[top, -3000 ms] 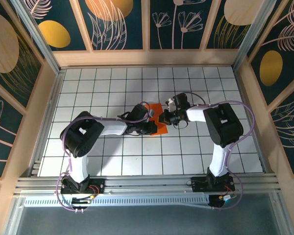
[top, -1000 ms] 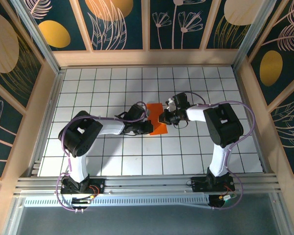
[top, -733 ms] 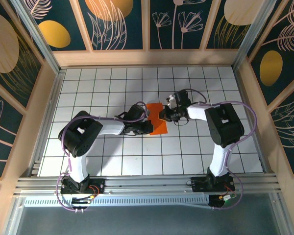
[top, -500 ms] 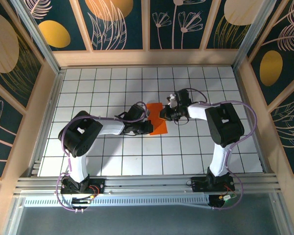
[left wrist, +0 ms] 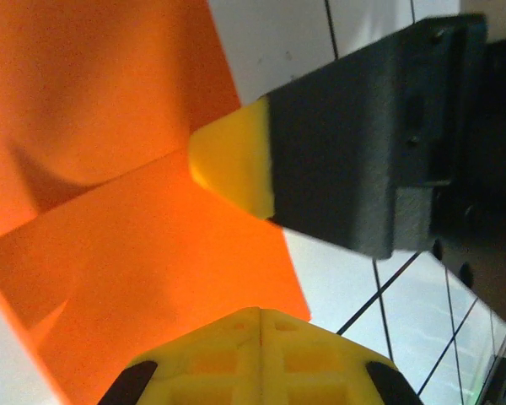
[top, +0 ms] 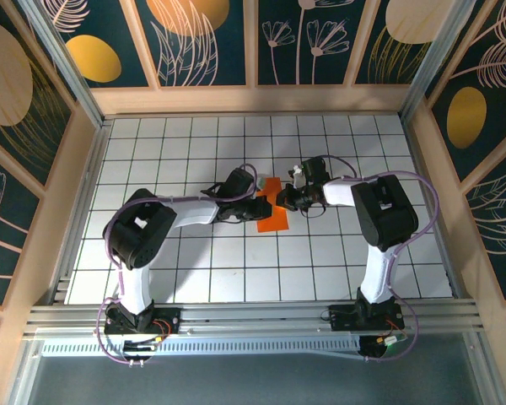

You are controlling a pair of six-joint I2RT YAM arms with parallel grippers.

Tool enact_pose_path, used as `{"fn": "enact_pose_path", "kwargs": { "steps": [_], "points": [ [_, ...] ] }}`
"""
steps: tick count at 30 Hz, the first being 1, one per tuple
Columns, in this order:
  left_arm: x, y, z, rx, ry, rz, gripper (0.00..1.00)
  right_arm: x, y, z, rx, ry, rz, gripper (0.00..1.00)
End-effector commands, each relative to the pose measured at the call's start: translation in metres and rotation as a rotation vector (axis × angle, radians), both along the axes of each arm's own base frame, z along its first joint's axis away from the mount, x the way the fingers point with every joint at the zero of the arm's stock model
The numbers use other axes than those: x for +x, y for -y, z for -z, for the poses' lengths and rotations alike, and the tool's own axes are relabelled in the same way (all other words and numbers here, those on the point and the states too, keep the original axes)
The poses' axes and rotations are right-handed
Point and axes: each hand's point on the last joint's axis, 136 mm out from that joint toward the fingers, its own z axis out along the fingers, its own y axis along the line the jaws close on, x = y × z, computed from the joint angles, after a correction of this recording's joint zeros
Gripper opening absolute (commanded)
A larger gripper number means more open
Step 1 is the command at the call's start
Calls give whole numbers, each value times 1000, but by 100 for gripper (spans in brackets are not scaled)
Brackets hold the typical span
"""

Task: Fold a paper plane with a square sheet of paper (fold left side to right side)

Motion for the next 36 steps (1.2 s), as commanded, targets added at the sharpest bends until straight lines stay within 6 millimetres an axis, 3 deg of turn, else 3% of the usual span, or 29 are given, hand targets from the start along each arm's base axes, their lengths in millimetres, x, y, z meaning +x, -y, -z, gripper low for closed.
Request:
{"fn": "enact_pose_path", "kwargs": {
  "steps": [1, 13, 22, 31, 32, 36],
  "points": [
    [-2, 4, 12, 9, -42, 25, 1, -13, 15, 26, -71, -58, 13, 0],
    [-8, 1, 40, 72, -80, 41, 1, -14, 16, 28, -82, -65, 14, 0],
    [-25, -11, 48, 123, -88, 62, 1, -13, 20, 29, -107, -65, 13, 0],
    [-43, -19, 29, 94, -58, 96, 4, -9, 19, 24, -99, -53, 11, 0],
    [-50, -25, 32, 102, -65, 100, 5, -8, 17, 21, -94, -46, 10, 0],
    [-41, -39, 12, 117, 5, 56, 7, 3, 10, -5, -43, 10, 7, 0]
  ]
}}
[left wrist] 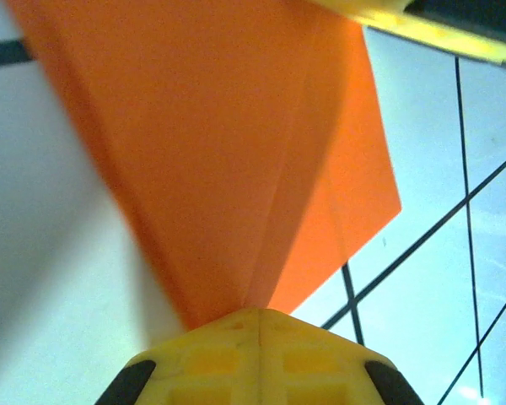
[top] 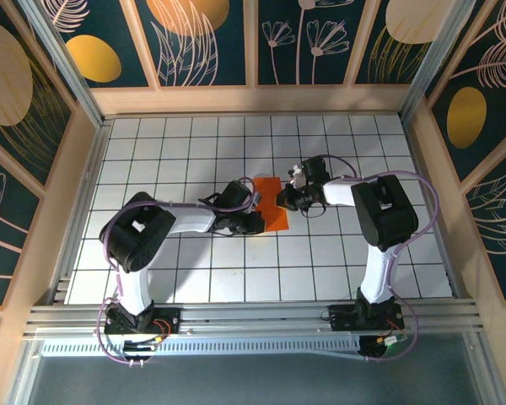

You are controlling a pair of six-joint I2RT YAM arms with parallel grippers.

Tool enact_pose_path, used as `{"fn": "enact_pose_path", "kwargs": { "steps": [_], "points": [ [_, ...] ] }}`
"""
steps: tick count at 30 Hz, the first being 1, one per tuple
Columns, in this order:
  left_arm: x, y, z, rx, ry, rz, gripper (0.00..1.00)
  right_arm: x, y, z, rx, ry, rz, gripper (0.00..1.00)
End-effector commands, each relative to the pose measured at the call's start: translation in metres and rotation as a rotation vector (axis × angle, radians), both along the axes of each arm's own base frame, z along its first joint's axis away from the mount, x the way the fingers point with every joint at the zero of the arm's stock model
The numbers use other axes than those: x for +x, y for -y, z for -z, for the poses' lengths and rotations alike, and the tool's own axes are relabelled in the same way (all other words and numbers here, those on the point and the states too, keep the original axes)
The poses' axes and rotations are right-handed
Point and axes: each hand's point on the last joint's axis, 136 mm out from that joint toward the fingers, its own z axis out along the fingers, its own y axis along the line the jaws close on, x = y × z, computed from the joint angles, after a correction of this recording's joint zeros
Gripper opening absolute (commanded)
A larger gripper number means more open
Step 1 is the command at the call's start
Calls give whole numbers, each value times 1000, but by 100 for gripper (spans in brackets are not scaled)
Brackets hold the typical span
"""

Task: Fold a paper plane with a square sheet of paper (fold left side to right side)

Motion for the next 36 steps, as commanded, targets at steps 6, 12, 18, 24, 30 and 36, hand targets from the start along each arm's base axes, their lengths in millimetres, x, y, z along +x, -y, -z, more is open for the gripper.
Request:
{"fn": "enact_pose_path", "kwargs": {
  "steps": [6, 12, 18, 24, 30, 36],
  "points": [
    [27, -20, -48, -77, 97, -93, 19, 23, 6, -57, 19, 147, 45, 28],
    [53, -24, -50, -117, 106, -155, 35, 29, 35, -86, 0, 269, 143, 57],
    [73, -18, -42, -116, 110, -141, 42, 17, 65, -90, -14, 315, 204, 76],
    [80, -2, -31, -143, 86, -97, 41, 1, 75, -78, -27, 290, 202, 77],
    [82, 3, -23, -152, 72, -87, 28, -5, 68, -75, 4, 277, 161, 74],
    [82, -3, -29, -163, 100, -121, 8, -8, 56, -78, 64, 276, 105, 67]
  ]
}}
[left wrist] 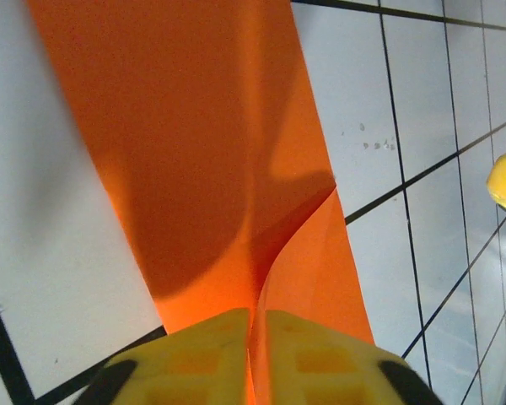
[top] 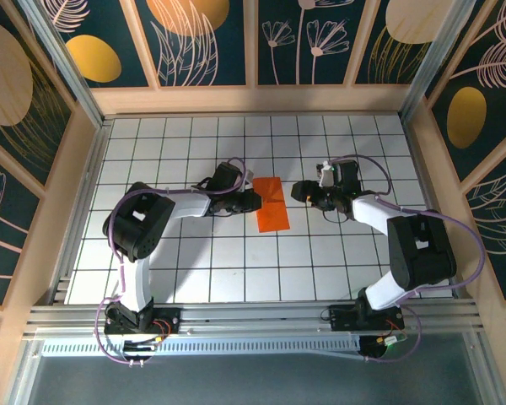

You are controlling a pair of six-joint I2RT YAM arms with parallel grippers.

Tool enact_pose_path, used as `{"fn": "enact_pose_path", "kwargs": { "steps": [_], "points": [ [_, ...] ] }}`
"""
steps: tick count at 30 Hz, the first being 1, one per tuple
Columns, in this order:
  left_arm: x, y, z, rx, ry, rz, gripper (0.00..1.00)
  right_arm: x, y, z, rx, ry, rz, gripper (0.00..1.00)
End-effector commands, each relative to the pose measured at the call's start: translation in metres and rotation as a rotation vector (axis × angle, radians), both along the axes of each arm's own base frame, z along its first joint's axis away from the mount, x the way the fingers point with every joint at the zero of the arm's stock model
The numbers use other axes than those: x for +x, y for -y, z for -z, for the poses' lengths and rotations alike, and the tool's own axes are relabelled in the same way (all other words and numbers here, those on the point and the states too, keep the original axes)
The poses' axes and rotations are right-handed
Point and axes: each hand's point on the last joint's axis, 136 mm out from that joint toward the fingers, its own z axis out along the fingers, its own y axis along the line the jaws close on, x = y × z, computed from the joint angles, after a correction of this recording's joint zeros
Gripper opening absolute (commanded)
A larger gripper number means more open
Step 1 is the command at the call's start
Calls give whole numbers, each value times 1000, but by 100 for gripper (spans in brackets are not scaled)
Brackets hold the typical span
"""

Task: Fold a paper plane with a square sheet of paper (fold left side to right side)

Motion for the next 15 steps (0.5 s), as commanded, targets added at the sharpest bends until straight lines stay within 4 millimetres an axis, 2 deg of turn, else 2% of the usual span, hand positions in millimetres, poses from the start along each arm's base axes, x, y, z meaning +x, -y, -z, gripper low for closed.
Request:
{"fn": "enact_pose_path", "kwargs": {
  "steps": [1, 4, 8, 15],
  "points": [
    [3, -2, -15, -38, 48, -21, 6, -1, -11, -11, 46, 46, -65, 66],
    [4, -5, -31, -77, 84, -60, 5, -3, -21, -10, 65, 48, -87, 66],
    [-3, -11, -40, -140, 98, -106, 4, -3, -36, -10, 92, 47, -115, 68],
    [-6, -17, -44, -168, 106, -141, 3, 5, -60, -6, 113, 45, -148, 70]
  ]
}}
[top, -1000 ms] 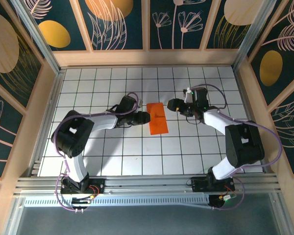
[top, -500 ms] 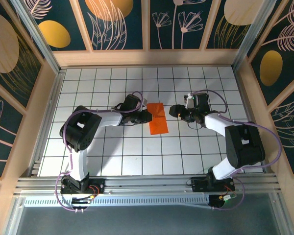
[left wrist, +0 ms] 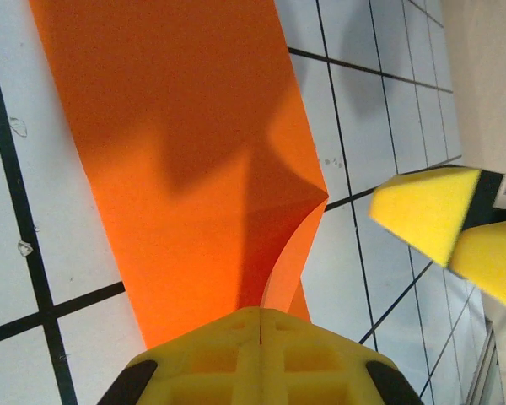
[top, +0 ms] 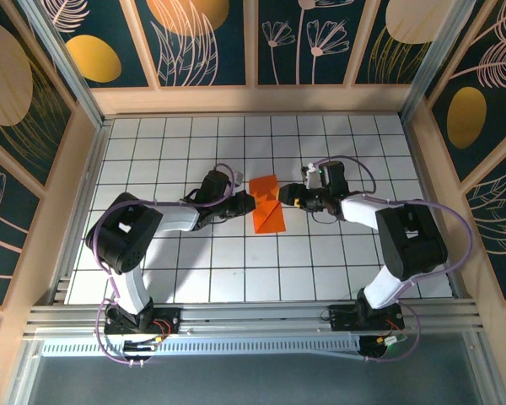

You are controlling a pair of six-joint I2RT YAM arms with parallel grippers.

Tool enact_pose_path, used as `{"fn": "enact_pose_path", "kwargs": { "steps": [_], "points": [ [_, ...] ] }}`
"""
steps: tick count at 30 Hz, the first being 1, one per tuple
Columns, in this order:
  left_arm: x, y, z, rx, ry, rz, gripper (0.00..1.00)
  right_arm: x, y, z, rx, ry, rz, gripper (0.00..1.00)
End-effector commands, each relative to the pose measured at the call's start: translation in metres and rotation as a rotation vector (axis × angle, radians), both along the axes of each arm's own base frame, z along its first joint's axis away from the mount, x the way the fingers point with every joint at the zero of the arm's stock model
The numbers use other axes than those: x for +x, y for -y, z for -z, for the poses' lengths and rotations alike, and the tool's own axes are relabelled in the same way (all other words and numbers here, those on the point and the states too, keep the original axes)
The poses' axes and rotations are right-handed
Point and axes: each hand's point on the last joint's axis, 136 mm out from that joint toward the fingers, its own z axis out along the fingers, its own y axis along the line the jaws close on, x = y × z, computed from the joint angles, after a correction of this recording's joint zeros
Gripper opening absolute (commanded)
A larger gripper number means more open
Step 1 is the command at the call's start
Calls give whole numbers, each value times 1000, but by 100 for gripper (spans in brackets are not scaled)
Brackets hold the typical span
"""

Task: Fold a paper plane with a square sheet of paper (fold left side to right side)

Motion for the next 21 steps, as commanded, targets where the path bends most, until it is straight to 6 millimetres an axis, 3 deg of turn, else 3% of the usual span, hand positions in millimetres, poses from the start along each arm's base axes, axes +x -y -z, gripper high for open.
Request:
{"fn": "enact_pose_path", "kwargs": {
  "steps": [1, 13, 17, 21],
  "points": [
    [7, -1, -19, -53, 50, -34, 3, 14, -16, -13, 51, 43, -18, 70],
    [4, -4, -10, -42, 33, -45, 3, 16, -49, 2, 98, -5, -66, 68],
    [4, -5, -1, -26, 15, -49, 3, 13, -52, 2, 110, -11, -79, 62],
    [3, -7, 11, -9, -2, -56, 5, 11, -53, 6, 109, -28, -80, 48]
  ]
}}
